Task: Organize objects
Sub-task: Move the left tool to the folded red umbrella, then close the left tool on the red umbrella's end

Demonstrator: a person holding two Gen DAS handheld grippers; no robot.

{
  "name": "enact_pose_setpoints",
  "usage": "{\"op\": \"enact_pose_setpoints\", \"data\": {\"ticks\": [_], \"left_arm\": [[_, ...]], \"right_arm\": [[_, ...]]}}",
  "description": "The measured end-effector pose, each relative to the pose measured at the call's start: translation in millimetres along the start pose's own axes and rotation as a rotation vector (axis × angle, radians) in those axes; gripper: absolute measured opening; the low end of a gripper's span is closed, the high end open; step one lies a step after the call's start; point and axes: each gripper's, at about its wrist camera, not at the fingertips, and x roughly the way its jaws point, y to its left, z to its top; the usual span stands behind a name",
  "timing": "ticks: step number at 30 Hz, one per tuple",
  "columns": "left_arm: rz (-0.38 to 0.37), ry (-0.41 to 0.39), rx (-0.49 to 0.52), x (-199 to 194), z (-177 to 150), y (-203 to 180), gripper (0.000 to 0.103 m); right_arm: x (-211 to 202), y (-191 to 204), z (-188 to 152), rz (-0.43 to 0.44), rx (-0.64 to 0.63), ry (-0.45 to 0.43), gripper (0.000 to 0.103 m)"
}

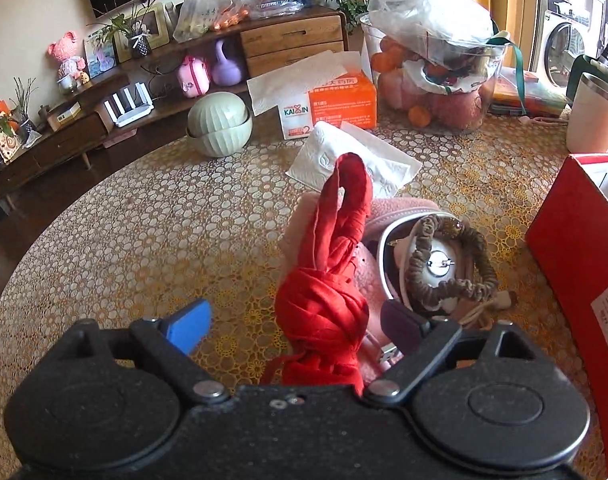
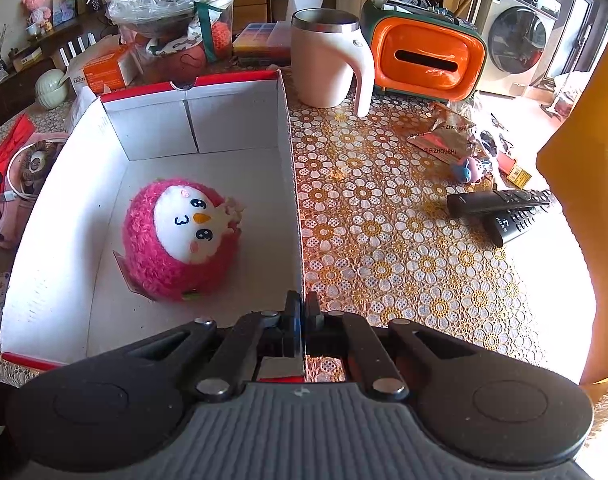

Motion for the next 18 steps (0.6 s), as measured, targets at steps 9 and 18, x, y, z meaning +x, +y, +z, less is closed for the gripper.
{"op": "enact_pose_setpoints", "data": {"ticks": [9, 18], "left_arm": [[-0.012, 0.012, -0.028, 2.4, -0.6, -1.2, 0.054], [0.020, -0.001, -0.035, -19.0, 6.0, -3.1, 0.028]], "right_arm": [[0.0, -0.1, 0.1, 0.000, -0.005, 0.000, 0.002], [-0.8, 0.0, -0.6, 0.006, -0.011, -0.005, 0.002]]}}
